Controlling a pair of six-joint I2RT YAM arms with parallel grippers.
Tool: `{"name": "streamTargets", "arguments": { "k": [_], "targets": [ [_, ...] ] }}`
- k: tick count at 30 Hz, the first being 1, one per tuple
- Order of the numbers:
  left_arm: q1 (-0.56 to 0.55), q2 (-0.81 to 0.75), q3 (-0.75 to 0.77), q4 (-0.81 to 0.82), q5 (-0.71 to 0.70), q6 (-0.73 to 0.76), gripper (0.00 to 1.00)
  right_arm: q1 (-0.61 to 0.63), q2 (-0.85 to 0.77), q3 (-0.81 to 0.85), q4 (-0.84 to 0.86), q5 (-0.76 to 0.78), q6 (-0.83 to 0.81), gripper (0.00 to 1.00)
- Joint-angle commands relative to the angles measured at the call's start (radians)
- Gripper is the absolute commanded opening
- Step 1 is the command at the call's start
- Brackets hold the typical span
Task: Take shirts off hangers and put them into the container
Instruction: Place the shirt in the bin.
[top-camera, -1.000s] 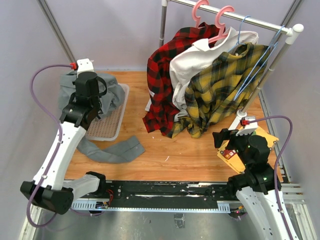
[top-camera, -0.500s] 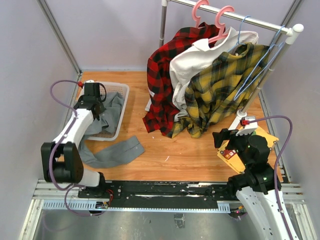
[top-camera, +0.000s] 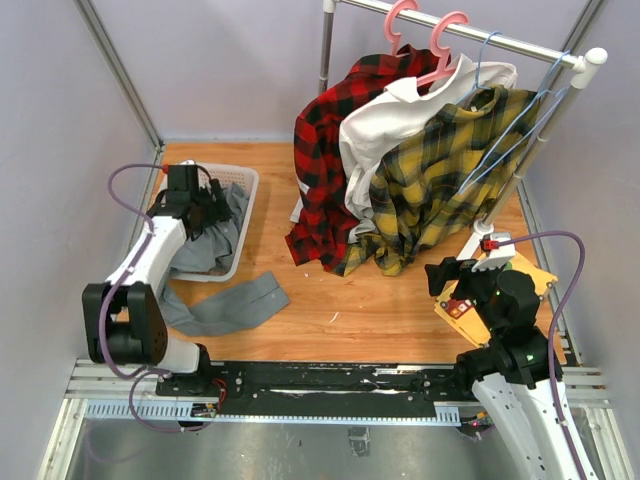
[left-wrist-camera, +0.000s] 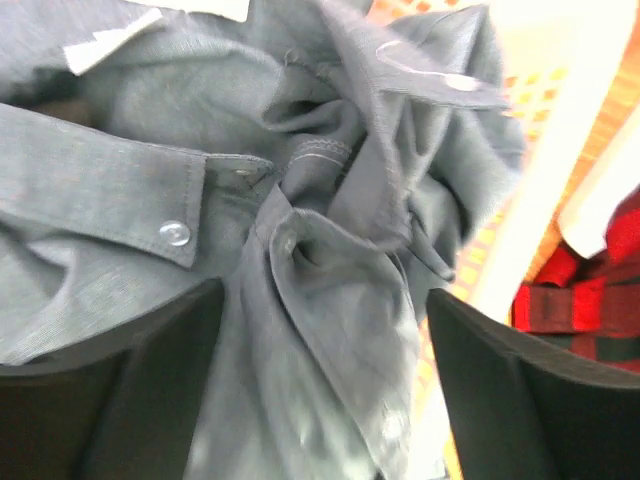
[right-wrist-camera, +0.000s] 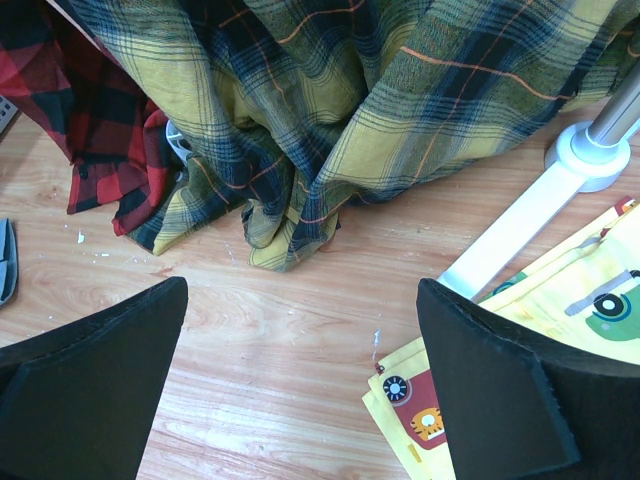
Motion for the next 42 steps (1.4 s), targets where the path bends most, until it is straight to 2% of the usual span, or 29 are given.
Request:
{"name": "streamTargets", "arguments": {
  "k": [1, 2, 3, 8, 12, 17, 21, 22, 24, 28, 32, 34, 37, 40, 42],
  "targets": [
    [0.006, -0.151, 0.073, -0.044, 0.02, 0.013, 0.9, -0.015, -0.011, -0.006, 0.011, -0.01, 0.009, 0.98],
    [0.006, -0.186, 0.085, -0.064, 0.01, 0.015, 0.97, -0.016, -0.012, -0.006, 0.011, -0.009, 0.009, 0.98],
    [0.006, -0.22, 0.099, -0.082, 0.002, 0.018, 0.99, -0.016, -0.011, -0.006, 0.013, -0.008, 0.009, 0.98],
    [0.006, -0.385, 0.131, -0.158, -0.044, -0.006, 1.0, -0.016, -0.007, -0.008, 0.013, -0.007, 0.01, 0.98],
    [0.006, -0.541, 0.061, -0.206, -0.108, -0.128, 1.0, -0.016, -0.008, -0.008, 0.013, -0.008, 0.013, 0.98],
    [0.006, -0.762, -0.059, -0.284, -0.025, -0.218, 1.0, -0.015, -0.011, -0.008, 0.013, -0.009, 0.013, 0.98],
    [-0.017, -0.802, -0.061, -0.394, -0.003, -0.271, 1.0, -0.016, -0.011, -0.01, 0.011, -0.011, 0.018, 0.98],
    [-0.018, -0.802, -0.076, -0.387, 0.018, -0.266, 1.0, -0.016, -0.011, -0.008, 0.019, -0.058, 0.006, 0.98],
    [-0.018, -0.801, -0.104, -0.377, 0.024, -0.289, 1.0, -0.015, -0.002, -0.007, 0.065, -0.262, -0.019, 0.98],
    [-0.018, -0.831, -0.131, -0.33, 0.158, -0.282, 1.0, -0.015, -0.013, -0.021, 0.187, -0.62, -0.02, 0.98],
    [-0.027, -0.872, -0.171, -0.356, 0.171, -0.315, 0.99, -0.014, -0.074, -0.081, 0.389, -0.9, 0.077, 0.94],
    [-0.027, -0.882, -0.197, -0.334, 0.168, -0.318, 0.99, -0.007, -0.093, -0.094, 0.45, -0.959, 0.12, 0.93],
    [-0.027, -0.888, -0.196, -0.298, 0.186, -0.321, 1.0, 0.018, -0.081, -0.066, 0.394, -0.981, 0.099, 0.91],
    [-0.027, -0.897, -0.174, -0.276, 0.188, -0.311, 1.0, 0.068, -0.029, -0.039, 0.353, -0.964, 0.092, 0.86],
    [-0.027, -0.893, -0.152, -0.282, 0.177, -0.299, 1.0, 0.15, 0.034, -0.032, 0.353, -0.904, 0.075, 0.84]
  ]
}}
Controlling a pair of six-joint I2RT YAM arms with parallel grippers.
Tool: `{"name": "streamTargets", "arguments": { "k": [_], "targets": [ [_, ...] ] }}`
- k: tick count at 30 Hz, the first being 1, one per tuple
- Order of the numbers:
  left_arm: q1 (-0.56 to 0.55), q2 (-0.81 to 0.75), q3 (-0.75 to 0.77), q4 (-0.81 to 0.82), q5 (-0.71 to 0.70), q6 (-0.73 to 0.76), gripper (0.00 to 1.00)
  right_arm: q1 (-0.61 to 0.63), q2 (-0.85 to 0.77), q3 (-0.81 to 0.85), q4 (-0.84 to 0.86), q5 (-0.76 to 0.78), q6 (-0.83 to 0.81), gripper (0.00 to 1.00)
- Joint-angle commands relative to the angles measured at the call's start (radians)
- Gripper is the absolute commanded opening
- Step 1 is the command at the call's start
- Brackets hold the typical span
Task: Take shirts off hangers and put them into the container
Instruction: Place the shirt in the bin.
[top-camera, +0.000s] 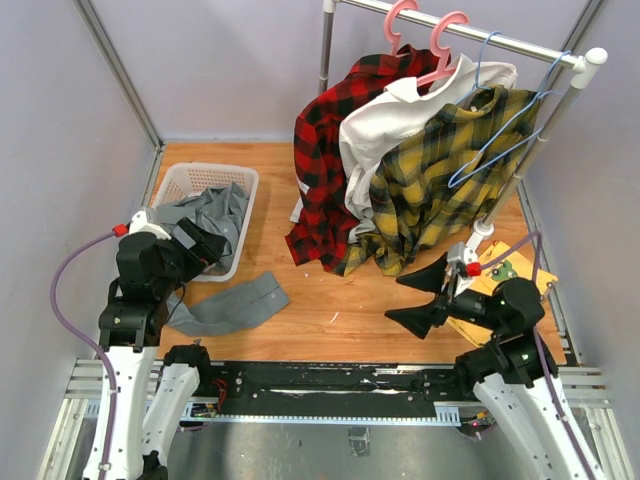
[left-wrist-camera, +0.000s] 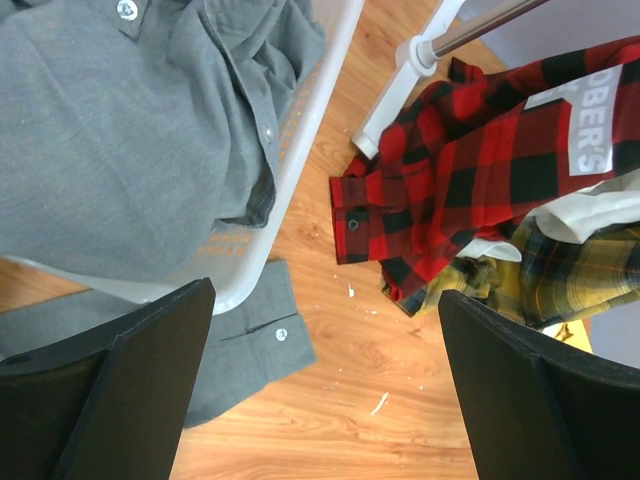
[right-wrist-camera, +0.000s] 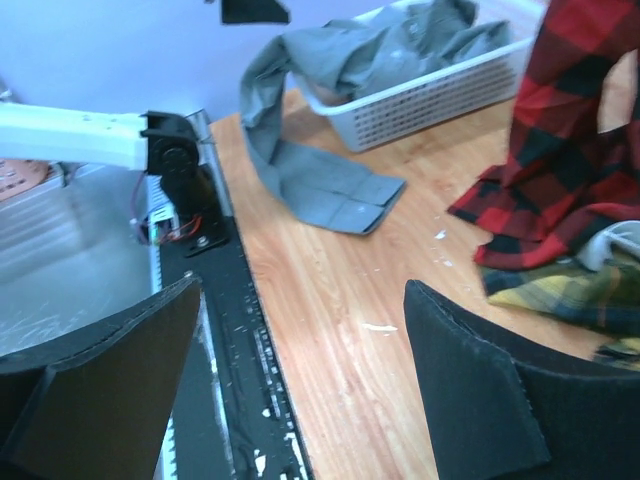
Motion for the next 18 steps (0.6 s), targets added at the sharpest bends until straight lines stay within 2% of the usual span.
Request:
{"name": "streamTargets", "arguments": {
  "k": [1, 4, 6, 8, 11, 15, 18],
  "targets": [
    [-0.006, -0.007, 0.048, 0.041, 0.01, 0.022, 1.0, 0.194, 0.119, 0.042, 0.012, 0.046, -0.028, 0.83],
    [-0.006, -0.009, 0.065, 0.026, -0.02, 0.048, 1.0, 0.506, 0.279, 0.097, -0.05, 0.299, -0.184, 0.84],
    [-0.008, -0.015, 0.075, 0.013, -0.037, 0.072, 1.0, 0.71, 0.4, 0.148, -0.061, 0.461, -0.314, 0.91],
    [-0.014, -0.024, 0.082, 0.001, -0.055, 0.096, 1.0, 0.825, 0.511, 0.179, -0.012, 0.559, -0.405, 0.94],
    [-0.024, -0.044, 0.078, -0.016, -0.09, 0.101, 1.0, 0.869, 0.696, 0.227, 0.091, 0.66, -0.45, 0.93],
    [-0.034, -0.062, 0.075, -0.027, -0.117, 0.109, 1.0, 0.887, 0.937, 0.293, 0.2, 0.635, -0.497, 0.9],
    [-0.042, -0.067, 0.077, -0.028, -0.121, 0.11, 1.0, 0.918, 1.125, 0.39, 0.23, 0.59, -0.567, 0.93]
  ]
}}
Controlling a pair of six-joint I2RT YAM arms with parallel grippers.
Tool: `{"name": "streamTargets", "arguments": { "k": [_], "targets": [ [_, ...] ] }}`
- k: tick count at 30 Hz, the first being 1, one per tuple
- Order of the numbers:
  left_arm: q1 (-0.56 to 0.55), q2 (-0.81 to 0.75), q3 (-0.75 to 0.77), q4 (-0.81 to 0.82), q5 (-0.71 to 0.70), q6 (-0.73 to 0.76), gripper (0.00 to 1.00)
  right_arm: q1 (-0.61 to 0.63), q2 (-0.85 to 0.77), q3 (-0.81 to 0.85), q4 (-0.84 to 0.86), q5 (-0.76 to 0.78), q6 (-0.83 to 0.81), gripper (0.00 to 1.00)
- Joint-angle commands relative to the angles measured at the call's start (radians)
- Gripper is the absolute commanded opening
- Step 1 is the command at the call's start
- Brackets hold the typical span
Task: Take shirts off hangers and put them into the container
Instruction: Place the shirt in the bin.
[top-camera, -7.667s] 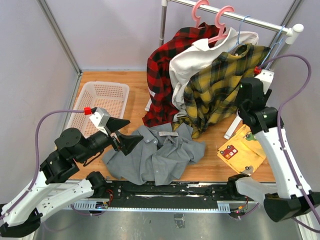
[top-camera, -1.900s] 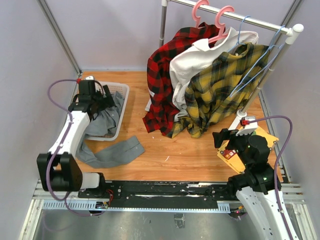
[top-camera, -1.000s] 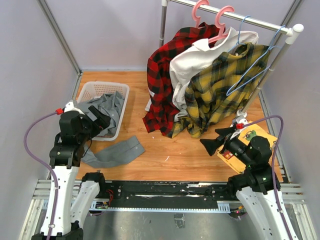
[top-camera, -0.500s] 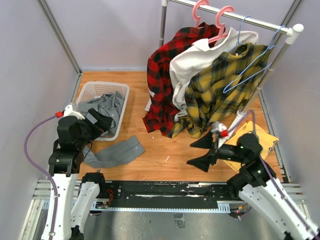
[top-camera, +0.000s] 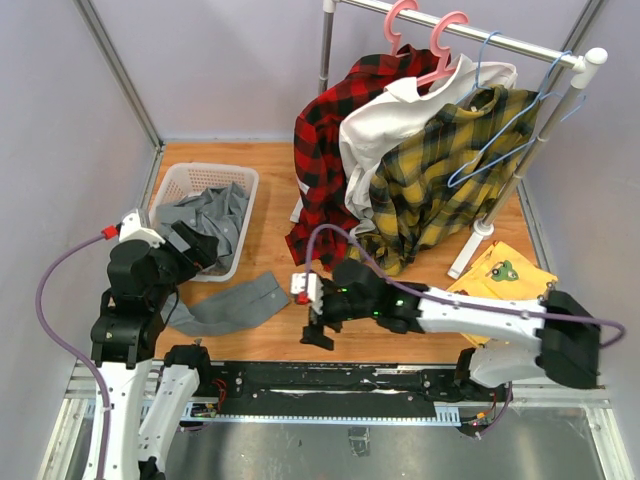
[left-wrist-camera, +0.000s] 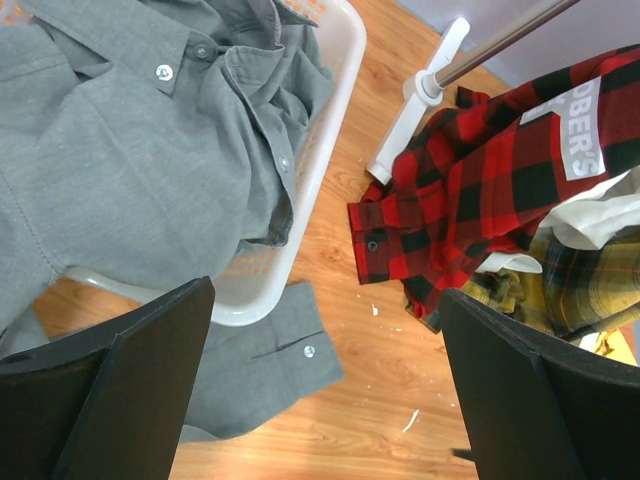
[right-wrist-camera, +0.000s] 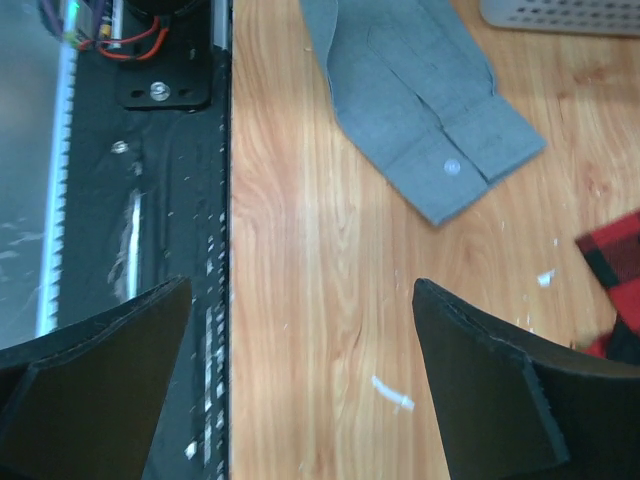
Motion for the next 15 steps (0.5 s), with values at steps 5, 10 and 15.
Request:
{"name": "streamTargets", "arguments": {
  "k": [5, 10, 15],
  "targets": [
    [-0.019, -0.019, 0.024, -0.001, -0.035, 0.03, 1.0, 0.05, 0.427, 0.187, 0.292, 0.042, -0.147, 0.93],
    [-0.028, -0.031, 0.014, 0.0, -0.036, 0.029, 1.0, 0.038, 0.602, 0.247, 0.444, 0.118, -0.074, 0.94],
    [-0.042, -0.039, 0.014, -0.008, -0.062, 0.043, 1.0, -0.001, 0.72, 0.274, 0.564, 0.078, 0.053, 0.92]
  ]
}}
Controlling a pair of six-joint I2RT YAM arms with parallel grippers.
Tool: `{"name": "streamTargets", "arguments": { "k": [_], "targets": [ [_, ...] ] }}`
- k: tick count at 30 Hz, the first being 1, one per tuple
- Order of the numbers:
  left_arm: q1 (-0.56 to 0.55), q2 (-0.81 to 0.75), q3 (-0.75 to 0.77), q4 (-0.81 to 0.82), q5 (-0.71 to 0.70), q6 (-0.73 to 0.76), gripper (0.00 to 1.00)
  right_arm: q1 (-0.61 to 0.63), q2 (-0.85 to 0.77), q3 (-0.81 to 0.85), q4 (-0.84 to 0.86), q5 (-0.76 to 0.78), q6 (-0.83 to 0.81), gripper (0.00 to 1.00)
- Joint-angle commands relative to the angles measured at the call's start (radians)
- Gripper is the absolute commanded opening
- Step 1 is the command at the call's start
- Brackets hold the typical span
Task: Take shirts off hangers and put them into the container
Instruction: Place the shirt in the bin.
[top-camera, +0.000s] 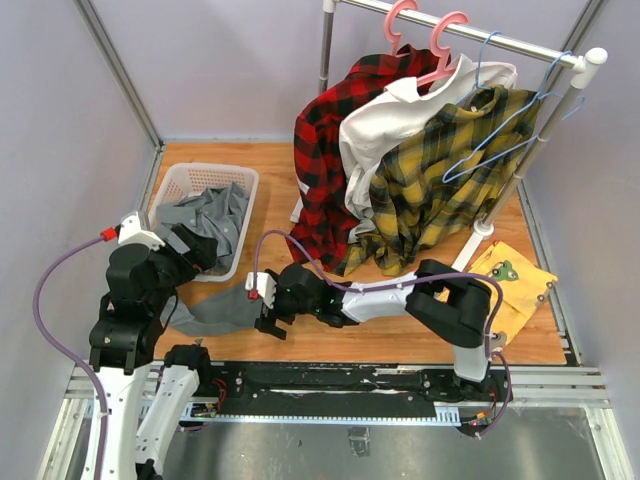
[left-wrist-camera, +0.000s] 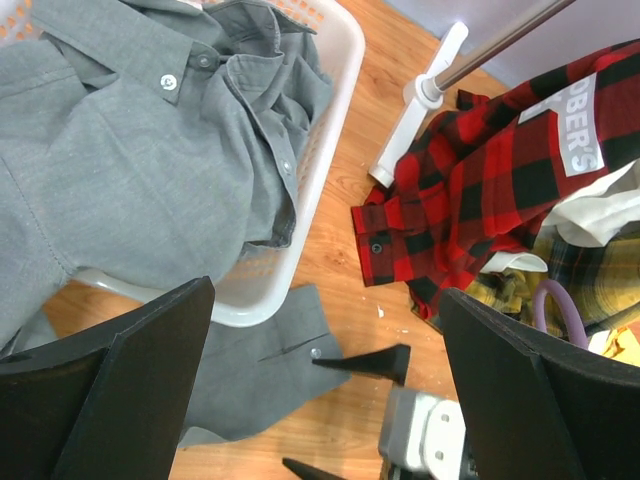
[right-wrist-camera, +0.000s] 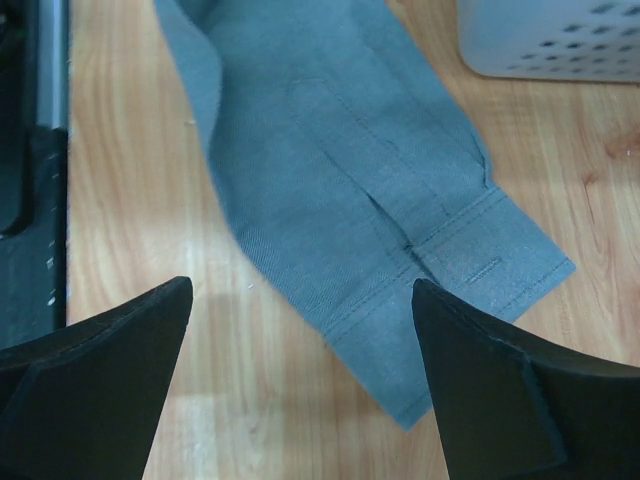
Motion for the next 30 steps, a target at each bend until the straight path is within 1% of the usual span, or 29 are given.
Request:
{"name": "streamTargets", "arguments": {
  "k": [1, 3, 5, 8, 10, 11, 14, 16, 17, 18, 19, 21, 24, 25, 27, 30],
  "targets": [
    [-0.018, -0.015, 0.015, -0.003, -0.035, 0.029, 1.0, -0.028, 0.07, 0.023, 0.199, 0.005, 0.089, 0.93],
    [-0.022, -0.015, 0.014, -0.002, -0.042, 0.035, 1.0, -0.028, 0.101, 0.015, 0.226, 0.023, 0.094, 0.95],
    [-0.023, -0.015, 0.01, 0.004, -0.044, 0.038, 1.0, -0.032, 0.15, 0.026, 0.212, 0.019, 0.103, 0.95],
    [-0.023, -0.019, 0.01, 0.008, -0.046, 0.037, 1.0, -0.045, 0.198, 0.064, 0.122, -0.052, 0.132, 0.89],
    [-0.025, -0.026, 0.013, 0.009, -0.064, 0.036, 1.0, -0.046, 0.211, 0.076, 0.063, -0.063, 0.12, 0.85],
    [-0.025, -0.025, 0.015, 0.009, -0.069, 0.037, 1.0, -0.046, 0.214, 0.078, 0.035, -0.055, 0.106, 0.81],
    [-0.026, -0.02, 0.02, 0.011, -0.071, 0.043, 1.0, -0.05, 0.21, 0.077, -0.041, -0.025, 0.074, 0.57],
    [-0.026, -0.02, 0.02, 0.012, -0.069, 0.043, 0.99, -0.061, 0.206, 0.076, -0.085, -0.051, 0.057, 0.36],
    [-0.026, -0.02, 0.02, 0.013, -0.068, 0.043, 1.0, -0.067, 0.202, 0.076, -0.096, -0.075, 0.057, 0.22],
    [-0.026, -0.02, 0.018, 0.014, -0.067, 0.043, 1.0, -0.075, 0.196, 0.08, -0.106, -0.097, 0.056, 0.12],
    [-0.026, -0.02, 0.016, 0.015, -0.068, 0.043, 1.0, -0.079, 0.187, 0.083, -0.116, -0.112, 0.058, 0.07],
    [-0.026, -0.021, 0.015, 0.015, -0.07, 0.044, 1.0, -0.08, 0.155, 0.089, -0.137, -0.115, 0.056, 0.01],
    [-0.026, -0.02, 0.019, 0.015, -0.074, 0.045, 1.0, -0.08, 0.044, 0.063, -0.097, -0.128, 0.076, 0.01],
    [-0.026, -0.019, 0.023, 0.015, -0.076, 0.045, 1.0, -0.078, -0.002, 0.043, -0.055, -0.139, 0.086, 0.01],
    [-0.026, -0.012, 0.045, 0.006, -0.085, 0.044, 1.0, -0.072, -0.12, -0.016, 0.083, -0.145, 0.102, 0.01],
    [-0.029, 0.003, 0.12, -0.01, -0.106, 0.041, 1.0, -0.07, -0.217, -0.076, 0.324, -0.122, 0.166, 0.01]
  ]
}}
